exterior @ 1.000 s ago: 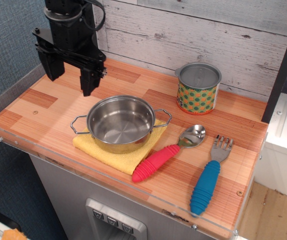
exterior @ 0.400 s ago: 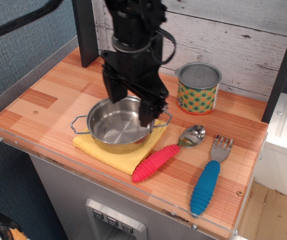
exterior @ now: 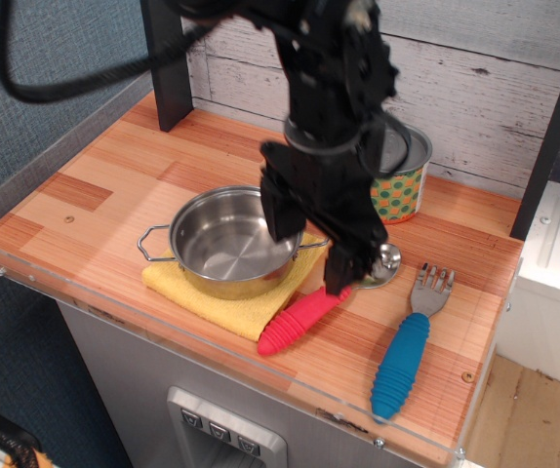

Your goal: Move the red spoon to the left of the pot

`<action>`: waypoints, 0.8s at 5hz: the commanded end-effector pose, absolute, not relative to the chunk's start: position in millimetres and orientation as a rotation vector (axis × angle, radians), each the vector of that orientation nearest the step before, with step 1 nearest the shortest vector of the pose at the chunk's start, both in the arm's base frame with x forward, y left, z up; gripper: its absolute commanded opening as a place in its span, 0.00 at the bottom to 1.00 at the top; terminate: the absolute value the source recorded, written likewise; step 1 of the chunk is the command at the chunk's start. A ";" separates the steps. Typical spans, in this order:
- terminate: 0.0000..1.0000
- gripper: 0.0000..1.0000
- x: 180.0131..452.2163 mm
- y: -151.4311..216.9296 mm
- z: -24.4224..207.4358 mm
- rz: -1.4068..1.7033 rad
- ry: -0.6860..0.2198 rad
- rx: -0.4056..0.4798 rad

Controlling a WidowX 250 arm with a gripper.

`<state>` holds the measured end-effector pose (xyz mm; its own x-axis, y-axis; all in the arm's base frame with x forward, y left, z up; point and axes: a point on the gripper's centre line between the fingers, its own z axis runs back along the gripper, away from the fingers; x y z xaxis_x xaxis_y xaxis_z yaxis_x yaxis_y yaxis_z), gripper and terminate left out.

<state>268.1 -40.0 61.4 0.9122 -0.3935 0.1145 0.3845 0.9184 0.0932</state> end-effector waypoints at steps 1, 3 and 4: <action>0.00 1.00 268.9 -46.8 52.8 -0.460 -0.147 0.091; 0.00 1.00 271.1 -46.7 44.2 -0.467 -0.148 0.116; 0.00 1.00 271.7 -42.7 38.1 -0.452 -0.131 0.118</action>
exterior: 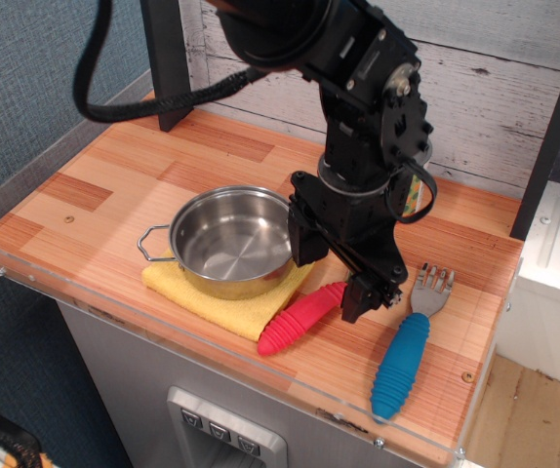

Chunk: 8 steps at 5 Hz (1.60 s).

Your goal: Move the red spoon to the left of the pot

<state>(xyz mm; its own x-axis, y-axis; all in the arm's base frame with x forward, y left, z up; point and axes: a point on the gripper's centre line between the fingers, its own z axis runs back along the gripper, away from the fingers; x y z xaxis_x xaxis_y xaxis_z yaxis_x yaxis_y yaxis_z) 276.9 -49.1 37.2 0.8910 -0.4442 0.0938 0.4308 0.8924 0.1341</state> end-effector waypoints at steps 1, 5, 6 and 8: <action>0.00 1.00 270.9 -42.4 29.8 -0.456 -0.115 0.128; 0.00 1.00 269.9 -43.0 7.5 -0.468 -0.075 0.173; 0.00 0.00 269.3 -43.7 7.0 -0.472 -0.075 0.186; 0.00 0.00 269.7 -35.3 17.7 -0.415 -0.086 0.215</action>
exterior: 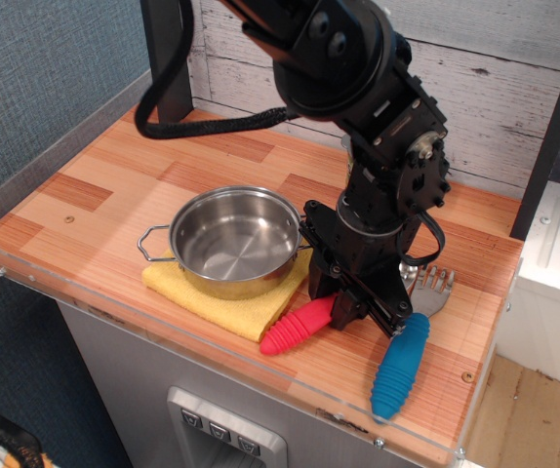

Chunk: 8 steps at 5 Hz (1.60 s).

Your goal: Move the red spoon to the left of the pot

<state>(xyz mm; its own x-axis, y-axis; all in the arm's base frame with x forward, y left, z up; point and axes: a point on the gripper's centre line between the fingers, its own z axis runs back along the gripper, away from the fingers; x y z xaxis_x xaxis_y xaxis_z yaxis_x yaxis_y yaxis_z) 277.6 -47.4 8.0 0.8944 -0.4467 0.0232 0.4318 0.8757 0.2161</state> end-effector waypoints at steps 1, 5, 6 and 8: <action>0.00 0.00 270.8 -33.3 30.9 -0.381 -0.112 0.234; 0.00 0.00 272.8 -18.2 83.3 -0.306 -0.223 0.141; 0.00 0.00 272.6 0.9 99.5 -0.221 -0.236 0.165; 0.00 0.00 261.4 69.5 100.1 -0.014 -0.170 0.213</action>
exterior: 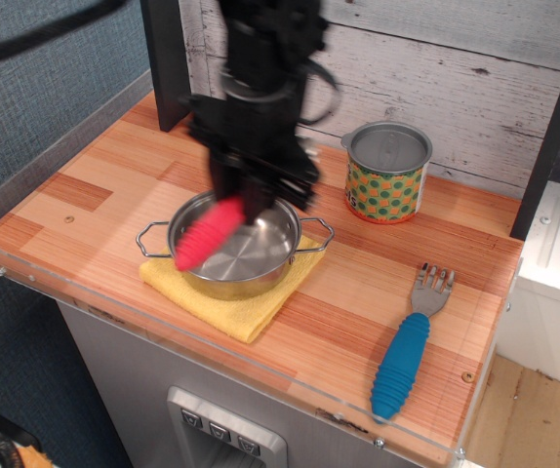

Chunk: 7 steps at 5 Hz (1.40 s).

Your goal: Move the red spoon to the left of the pot

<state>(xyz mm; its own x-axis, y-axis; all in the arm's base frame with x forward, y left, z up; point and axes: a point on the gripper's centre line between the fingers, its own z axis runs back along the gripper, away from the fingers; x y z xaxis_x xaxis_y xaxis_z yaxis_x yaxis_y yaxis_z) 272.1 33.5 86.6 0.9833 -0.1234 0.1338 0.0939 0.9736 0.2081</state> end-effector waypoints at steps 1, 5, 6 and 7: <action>0.00 0.00 257.7 94.6 101.7 0.029 -0.135 0.257; 0.00 0.00 276.1 146.6 62.8 0.076 -0.118 0.269; 0.00 0.00 275.6 147.7 55.0 0.078 -0.096 0.264; 0.00 0.00 277.5 156.4 42.8 0.069 -0.070 0.277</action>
<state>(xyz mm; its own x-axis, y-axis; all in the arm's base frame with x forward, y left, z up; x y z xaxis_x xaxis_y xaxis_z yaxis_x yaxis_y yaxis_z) 286.6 150.7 27.0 0.9980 0.0517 0.0364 -0.0592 0.9662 0.2507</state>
